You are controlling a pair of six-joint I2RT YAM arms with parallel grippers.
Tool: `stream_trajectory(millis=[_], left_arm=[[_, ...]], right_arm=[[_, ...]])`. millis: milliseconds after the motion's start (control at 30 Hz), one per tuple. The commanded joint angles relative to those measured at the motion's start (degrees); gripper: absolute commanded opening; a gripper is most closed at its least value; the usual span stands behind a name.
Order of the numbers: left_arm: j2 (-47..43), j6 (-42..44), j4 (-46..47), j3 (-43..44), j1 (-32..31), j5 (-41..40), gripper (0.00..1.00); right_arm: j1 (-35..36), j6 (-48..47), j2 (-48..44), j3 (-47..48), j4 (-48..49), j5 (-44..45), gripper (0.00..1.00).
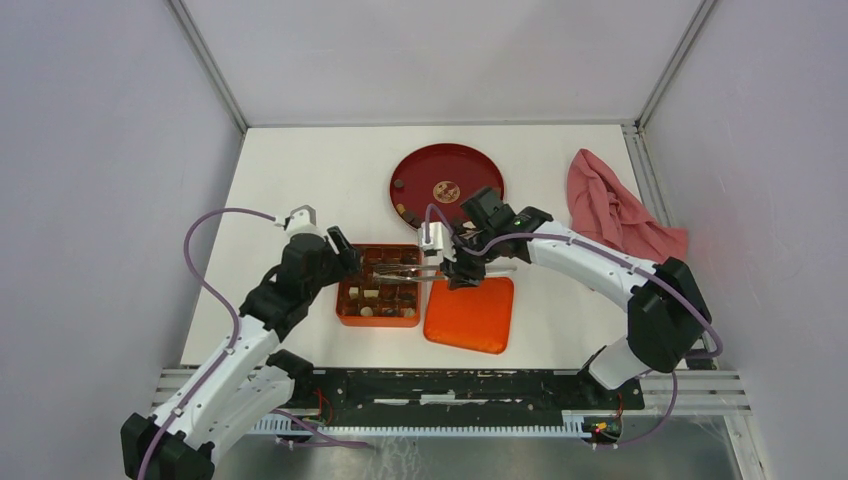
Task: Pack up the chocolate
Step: Pick up the fake chocolate from the plate.
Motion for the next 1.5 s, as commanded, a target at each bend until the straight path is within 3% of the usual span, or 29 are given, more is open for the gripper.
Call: stream_trajectory(millis=[0, 133, 400, 700, 867, 1233, 1467], left_arm=[[-0.7, -0.8, 4.2, 3.7, -0.3, 2.7, 0.74], [-0.5, 0.2, 5.2, 5.2, -0.3, 4.6, 0.76], [1.4, 1.0, 10.5, 5.5, -0.3, 8.6, 1.0], [4.4, 3.5, 12.3, 7.5, -0.3, 12.0, 1.0], [7.6, 7.1, 13.5, 7.6, -0.3, 9.6, 1.0], [10.6, 12.5, 27.1, 10.8, -0.3, 13.8, 0.99], [13.9, 17.3, 30.4, 11.3, -0.3, 12.5, 0.99]], right_arm=[[-2.7, -1.1, -3.1, -0.2, 0.5, -3.4, 0.41], [-6.2, -1.2, -4.5, -0.4, 0.4, -4.2, 0.4], [-12.0, -0.5, -4.8, -0.2, 0.9, -5.0, 0.41], [-18.1, 0.7, -5.3, 0.3, 1.6, -4.8, 0.41], [-20.7, 1.4, -4.5, 1.7, 2.7, -2.0, 0.41], [-25.6, 2.6, 1.7, 13.0, 1.2, 2.9, 0.41], [-26.6, 2.8, 7.4, 18.8, -0.6, 5.6, 0.41]])
